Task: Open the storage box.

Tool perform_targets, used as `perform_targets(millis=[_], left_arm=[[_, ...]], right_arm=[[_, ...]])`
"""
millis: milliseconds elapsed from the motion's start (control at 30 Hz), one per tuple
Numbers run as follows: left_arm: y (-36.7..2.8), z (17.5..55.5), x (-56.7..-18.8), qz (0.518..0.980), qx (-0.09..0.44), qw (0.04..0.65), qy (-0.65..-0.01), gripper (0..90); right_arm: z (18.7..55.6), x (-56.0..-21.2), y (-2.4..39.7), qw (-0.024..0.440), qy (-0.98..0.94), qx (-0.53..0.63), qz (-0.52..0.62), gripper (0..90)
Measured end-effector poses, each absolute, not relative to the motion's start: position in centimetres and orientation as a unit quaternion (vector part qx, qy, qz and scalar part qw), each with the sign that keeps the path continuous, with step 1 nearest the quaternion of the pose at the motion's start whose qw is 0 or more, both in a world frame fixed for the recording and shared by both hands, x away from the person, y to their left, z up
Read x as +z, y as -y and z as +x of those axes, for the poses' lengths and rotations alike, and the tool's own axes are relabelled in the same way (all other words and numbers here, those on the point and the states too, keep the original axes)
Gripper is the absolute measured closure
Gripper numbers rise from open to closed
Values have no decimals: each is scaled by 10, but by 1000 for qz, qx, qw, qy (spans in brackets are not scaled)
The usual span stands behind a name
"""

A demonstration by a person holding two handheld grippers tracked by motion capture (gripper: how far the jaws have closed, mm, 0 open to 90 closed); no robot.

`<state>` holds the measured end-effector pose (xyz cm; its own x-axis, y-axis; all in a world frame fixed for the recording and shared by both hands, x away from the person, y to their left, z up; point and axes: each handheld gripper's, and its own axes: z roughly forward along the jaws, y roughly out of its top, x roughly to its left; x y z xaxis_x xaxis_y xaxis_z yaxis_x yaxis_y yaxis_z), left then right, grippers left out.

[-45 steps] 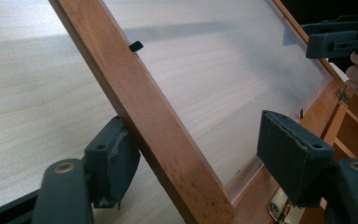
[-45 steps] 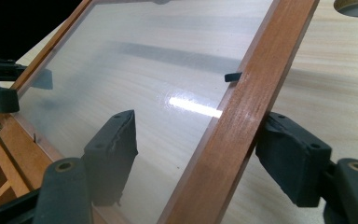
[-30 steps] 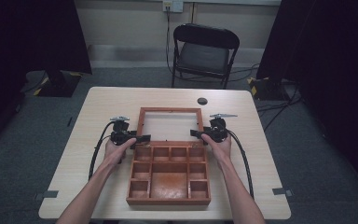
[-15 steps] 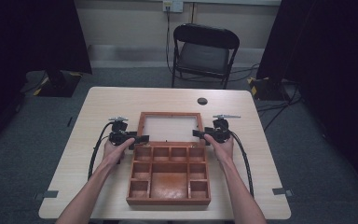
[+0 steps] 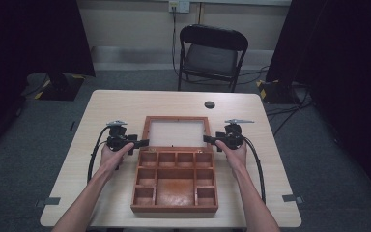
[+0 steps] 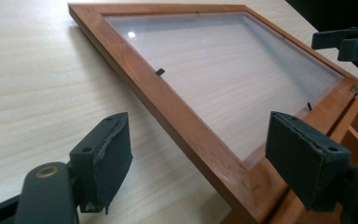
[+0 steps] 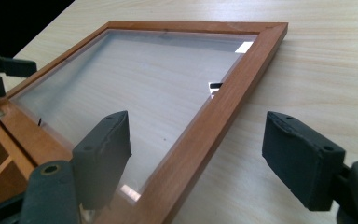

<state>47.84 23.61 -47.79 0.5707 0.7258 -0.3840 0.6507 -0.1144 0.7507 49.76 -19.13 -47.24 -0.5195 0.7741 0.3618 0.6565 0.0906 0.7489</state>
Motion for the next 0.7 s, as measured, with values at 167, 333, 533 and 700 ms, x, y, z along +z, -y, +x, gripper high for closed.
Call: perform_targets(millis=[167,333,533,700], left_arm=[[-249,469,-477,745,52,475,-466,222],[-261,457,-474,745,67,473,-465,224],[-269,443,-468,769,89,445,-451,223],[-283,428,-465,773,99,436,-450,213]], right_arm=[[485,-466,200,76,-737,470,480,232],[470,-459,212,84,-733,469,485,211],[453,-456,225,95,-742,453,485,175],[432,-450,238,106,-750,444,478,160]])
